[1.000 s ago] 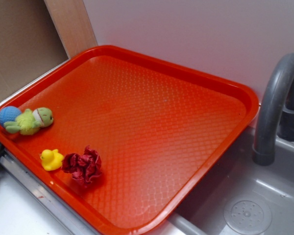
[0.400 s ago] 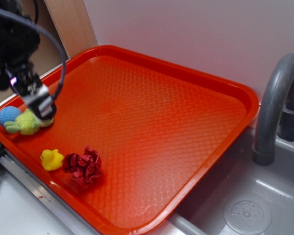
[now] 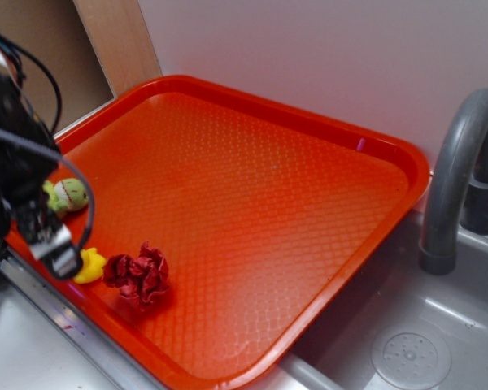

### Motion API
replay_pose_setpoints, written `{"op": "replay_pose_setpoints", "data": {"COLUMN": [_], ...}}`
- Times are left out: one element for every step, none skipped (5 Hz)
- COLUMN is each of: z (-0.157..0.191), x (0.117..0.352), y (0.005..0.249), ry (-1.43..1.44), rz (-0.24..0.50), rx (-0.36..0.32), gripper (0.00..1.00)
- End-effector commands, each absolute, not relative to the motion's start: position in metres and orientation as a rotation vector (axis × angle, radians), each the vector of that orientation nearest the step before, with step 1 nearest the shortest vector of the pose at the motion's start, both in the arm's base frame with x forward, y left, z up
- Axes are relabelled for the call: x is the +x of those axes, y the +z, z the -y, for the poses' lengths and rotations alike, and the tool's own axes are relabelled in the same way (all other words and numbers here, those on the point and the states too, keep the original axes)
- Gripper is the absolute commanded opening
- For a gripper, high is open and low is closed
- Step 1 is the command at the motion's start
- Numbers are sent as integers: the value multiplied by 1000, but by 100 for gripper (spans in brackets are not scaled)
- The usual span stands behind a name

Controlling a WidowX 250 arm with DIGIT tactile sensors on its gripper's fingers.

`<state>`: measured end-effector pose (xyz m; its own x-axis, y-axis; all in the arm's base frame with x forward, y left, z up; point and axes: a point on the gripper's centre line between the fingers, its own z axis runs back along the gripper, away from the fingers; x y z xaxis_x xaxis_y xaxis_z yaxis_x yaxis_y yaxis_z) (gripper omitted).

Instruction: Grab the yellow duck.

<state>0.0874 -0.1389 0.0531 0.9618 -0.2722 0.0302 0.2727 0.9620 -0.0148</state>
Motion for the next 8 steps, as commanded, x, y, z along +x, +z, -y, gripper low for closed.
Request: {"op": "replay_pose_setpoints", "data": {"z": [157,148,142,143,151,153,154,156], "x": [94,97,94,98,109,113,113,113], "y": [55,47,40,41,40,37,36,36], "ry": [-334,-305,-209,-230,-256,-249,-218,-228], "rz": [20,-33,-33,-45,-14,-34,-31,-24], "rx": [-43,-111,-55,-27,-29,-27,-29,-13], "gripper": [100,100,100,100,100,100,0,0]}}
